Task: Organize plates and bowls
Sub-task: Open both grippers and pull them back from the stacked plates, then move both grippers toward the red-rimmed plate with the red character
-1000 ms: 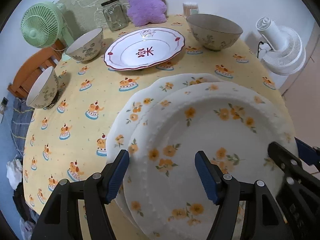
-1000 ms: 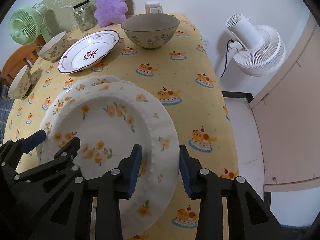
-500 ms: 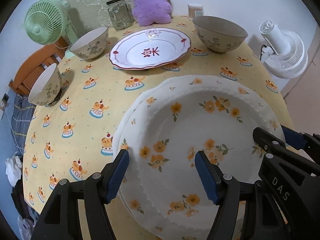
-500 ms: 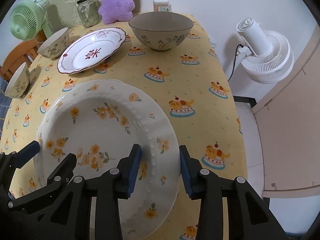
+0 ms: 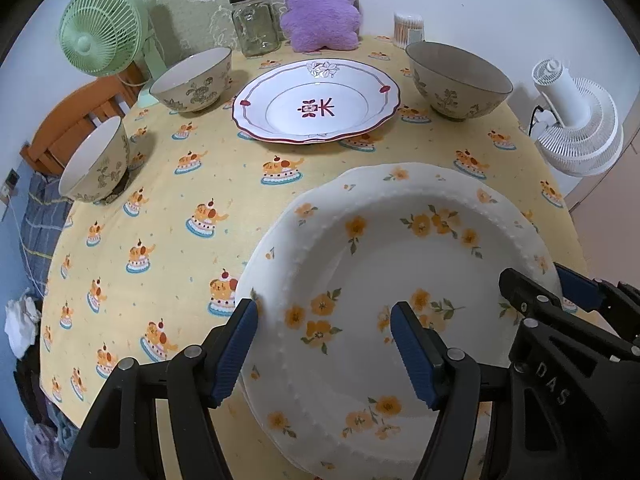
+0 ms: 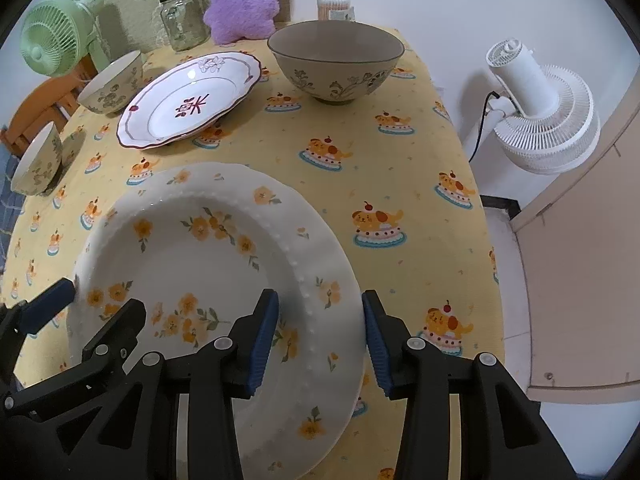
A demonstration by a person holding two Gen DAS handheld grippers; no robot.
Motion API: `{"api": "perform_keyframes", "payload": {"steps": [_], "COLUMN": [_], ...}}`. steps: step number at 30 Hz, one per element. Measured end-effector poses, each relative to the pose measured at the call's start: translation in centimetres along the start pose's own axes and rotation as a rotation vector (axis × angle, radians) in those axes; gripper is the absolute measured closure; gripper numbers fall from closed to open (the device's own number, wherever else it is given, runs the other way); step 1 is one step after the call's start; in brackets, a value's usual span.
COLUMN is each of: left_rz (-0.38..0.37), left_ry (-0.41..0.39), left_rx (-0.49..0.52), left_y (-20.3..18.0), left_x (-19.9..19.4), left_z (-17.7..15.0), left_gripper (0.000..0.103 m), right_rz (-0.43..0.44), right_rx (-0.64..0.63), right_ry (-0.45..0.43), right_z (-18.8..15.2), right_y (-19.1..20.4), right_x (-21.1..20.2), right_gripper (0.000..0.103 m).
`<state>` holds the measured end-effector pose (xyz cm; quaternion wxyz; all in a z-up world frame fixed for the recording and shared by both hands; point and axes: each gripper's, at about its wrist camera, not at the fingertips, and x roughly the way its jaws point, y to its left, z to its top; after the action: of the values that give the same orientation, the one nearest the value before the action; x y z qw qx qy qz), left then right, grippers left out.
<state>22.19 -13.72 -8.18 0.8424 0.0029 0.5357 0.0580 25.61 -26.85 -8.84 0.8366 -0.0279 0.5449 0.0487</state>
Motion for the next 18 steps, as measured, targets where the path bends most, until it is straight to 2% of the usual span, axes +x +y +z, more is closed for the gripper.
{"api": "perform_keyframes", "payload": {"steps": [3,6,14,18], "left_rz": [-0.014,-0.022,-0.07,-0.089], "left_ry": [0.005,-0.033,-0.106,-0.119], "left_rx": [-0.015,-0.012,-0.016,-0.033], "left_y": [0.5,0.7,4.0,6.1], "left_x": [-0.6,-1.9,-4.5,-5.6], "left_z": [-0.2,-0.2,0.1,0.6], "left_gripper": [0.03,0.028,0.028,0.022], "right_rz": [0.022,0.04,0.038,0.001], "right_rx": [0.014,0.005,0.025,-0.002], "right_ry": [-0.019,-0.06,-0.125,-0.154], "right_z": [0.0,-0.1,0.1,0.4], "right_y": [-0.2,0.2,2.6,4.7], "right_x": [-1.1,-2.5,-6.1,-7.7], "right_gripper": [0.055,0.053,0.052,0.052]}}
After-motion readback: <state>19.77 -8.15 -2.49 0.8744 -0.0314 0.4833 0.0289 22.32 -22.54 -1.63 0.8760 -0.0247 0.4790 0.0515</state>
